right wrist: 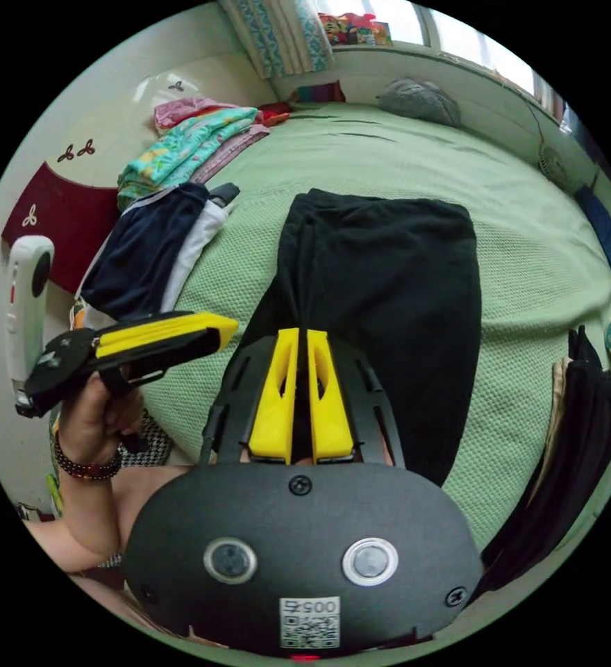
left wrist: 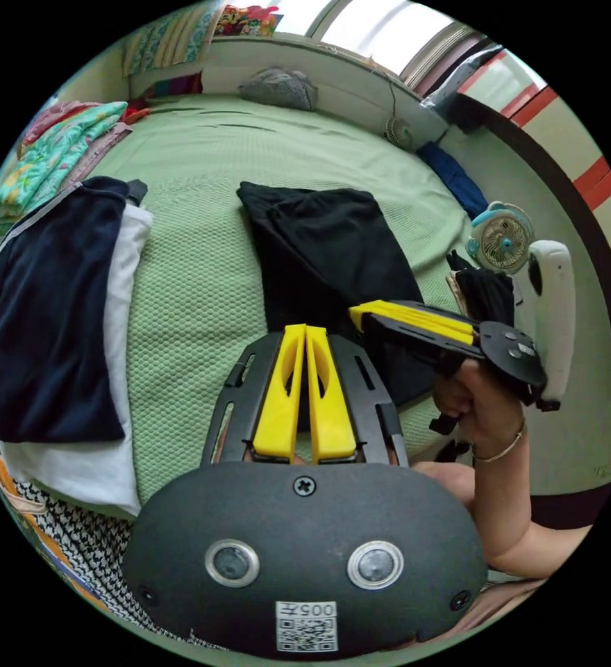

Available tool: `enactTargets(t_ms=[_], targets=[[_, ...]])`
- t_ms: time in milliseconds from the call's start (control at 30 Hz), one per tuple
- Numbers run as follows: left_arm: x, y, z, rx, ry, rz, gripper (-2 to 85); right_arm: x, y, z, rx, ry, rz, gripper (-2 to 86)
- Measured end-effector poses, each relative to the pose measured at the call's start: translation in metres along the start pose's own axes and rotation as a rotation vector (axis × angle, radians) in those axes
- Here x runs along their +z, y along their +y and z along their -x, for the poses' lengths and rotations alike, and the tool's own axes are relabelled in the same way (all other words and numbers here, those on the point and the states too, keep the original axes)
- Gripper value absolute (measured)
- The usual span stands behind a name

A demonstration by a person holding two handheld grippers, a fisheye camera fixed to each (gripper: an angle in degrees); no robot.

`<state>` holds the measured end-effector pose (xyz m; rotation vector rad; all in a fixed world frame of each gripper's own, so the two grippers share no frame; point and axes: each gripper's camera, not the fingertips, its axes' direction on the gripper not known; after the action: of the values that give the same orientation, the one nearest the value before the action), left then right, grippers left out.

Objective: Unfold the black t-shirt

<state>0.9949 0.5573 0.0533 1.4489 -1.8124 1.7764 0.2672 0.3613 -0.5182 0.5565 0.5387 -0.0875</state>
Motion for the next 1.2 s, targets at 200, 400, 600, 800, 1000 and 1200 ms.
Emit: enactTargets(t_ms=[200, 400, 600, 800, 1000, 1200], targets=[[0.018, -0.011, -0.012, 0.035, 0.062, 0.006, -0.7, -0.007, 0.000, -0.019, 0.036, -0.055, -0.016, 0.0], [0.039, -0.021, -0.010, 0.001, 0.110, 0.050, -0.7, -0.011, 0.001, -0.027, 0.016, -0.089, -0.025, 2.1], [0.050, -0.023, -0.015, 0.033, 0.035, 0.070, -0.7, -0.032, 0.005, -0.032, 0.033, -0.103, -0.152, 5.4], [0.059, -0.022, -0.011, 0.032, 0.070, 0.055, -0.7, -0.029, 0.001, -0.026, 0.031, -0.096, -0.138, 10.6], [0.064, -0.021, -0.018, 0.083, 0.032, 0.063, -0.7, -0.017, -0.004, -0.025, 0.018, -0.002, -0.099, 11.3], [0.071, -0.020, -0.020, 0.130, -0.027, 0.095, -0.7, 0.000, -0.009, -0.030, 0.008, -0.024, -0.020, 11.1]])
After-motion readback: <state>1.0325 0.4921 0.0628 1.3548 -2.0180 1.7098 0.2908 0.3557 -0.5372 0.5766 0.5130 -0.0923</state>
